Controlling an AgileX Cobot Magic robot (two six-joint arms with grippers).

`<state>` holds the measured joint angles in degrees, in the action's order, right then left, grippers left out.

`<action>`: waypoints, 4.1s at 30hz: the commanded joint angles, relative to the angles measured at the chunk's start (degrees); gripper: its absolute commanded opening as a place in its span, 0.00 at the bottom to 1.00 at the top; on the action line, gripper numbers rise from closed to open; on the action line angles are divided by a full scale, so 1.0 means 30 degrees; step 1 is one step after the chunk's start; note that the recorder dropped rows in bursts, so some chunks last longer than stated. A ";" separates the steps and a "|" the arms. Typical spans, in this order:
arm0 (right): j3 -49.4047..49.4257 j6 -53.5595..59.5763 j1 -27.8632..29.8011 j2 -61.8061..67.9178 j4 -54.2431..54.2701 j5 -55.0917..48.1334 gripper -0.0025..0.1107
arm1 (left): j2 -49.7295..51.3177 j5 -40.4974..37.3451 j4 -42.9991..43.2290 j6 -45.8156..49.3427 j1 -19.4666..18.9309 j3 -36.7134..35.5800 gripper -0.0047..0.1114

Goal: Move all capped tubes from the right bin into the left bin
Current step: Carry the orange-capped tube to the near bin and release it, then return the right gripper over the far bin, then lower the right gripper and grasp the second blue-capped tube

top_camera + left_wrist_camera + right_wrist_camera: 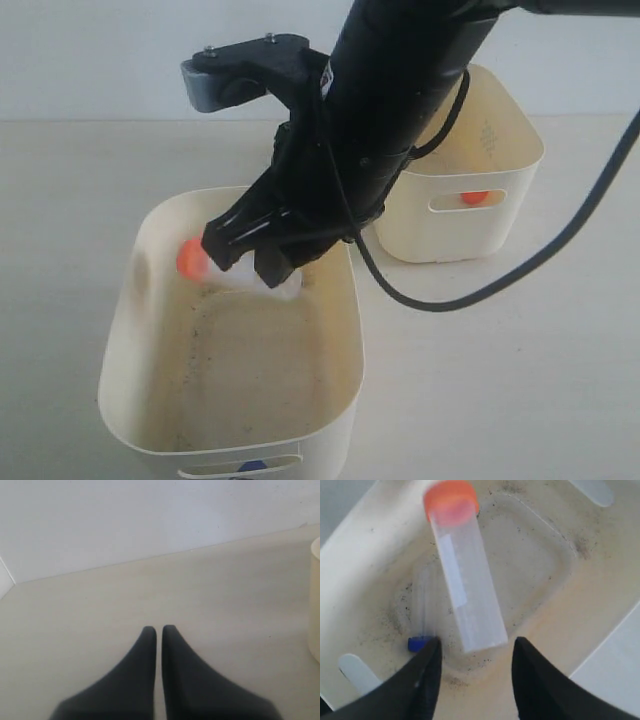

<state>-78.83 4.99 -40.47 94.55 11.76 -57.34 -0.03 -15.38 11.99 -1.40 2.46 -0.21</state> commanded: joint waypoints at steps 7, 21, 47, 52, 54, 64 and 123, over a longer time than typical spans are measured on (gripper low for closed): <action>0.0019 -0.2718 -0.0008 -0.0233 -0.4374 -0.0104 0.02 | 0.0009 0.0144 -0.0069 -0.0253 0.0027 0.0069 0.08; -0.1242 -0.9955 0.1089 -0.0233 -1.1808 -0.1178 0.02 | 0.0009 0.0144 -0.0069 -0.0253 0.0027 0.0069 0.08; -1.1929 -0.2396 0.9260 0.7514 -0.4819 -0.1834 0.02 | 0.0009 0.0144 -0.0069 -0.0253 0.0027 0.0069 0.08; -1.3355 -0.2029 0.9303 0.9453 -0.3920 -0.2661 0.02 | 0.0009 0.0144 -0.0069 -0.0253 0.0027 0.0069 0.08; -1.3587 -0.2029 0.9426 0.9960 -0.3920 -0.2537 0.02 | 0.0009 0.0144 -0.0069 -0.0253 0.0027 0.0069 0.08; -1.3769 -0.1979 1.1609 1.1178 0.1142 -0.2393 0.02 | 0.0009 0.0144 -0.0069 -0.0253 0.0027 0.0069 0.08; -1.3735 -0.1030 1.1211 1.4468 0.2269 -0.1759 0.24 | 0.0009 0.0144 -0.0069 -0.0253 0.0027 0.0069 0.08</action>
<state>-119.86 1.48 -6.85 138.18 18.37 -62.64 -0.03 -15.38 11.99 -1.40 2.46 -0.21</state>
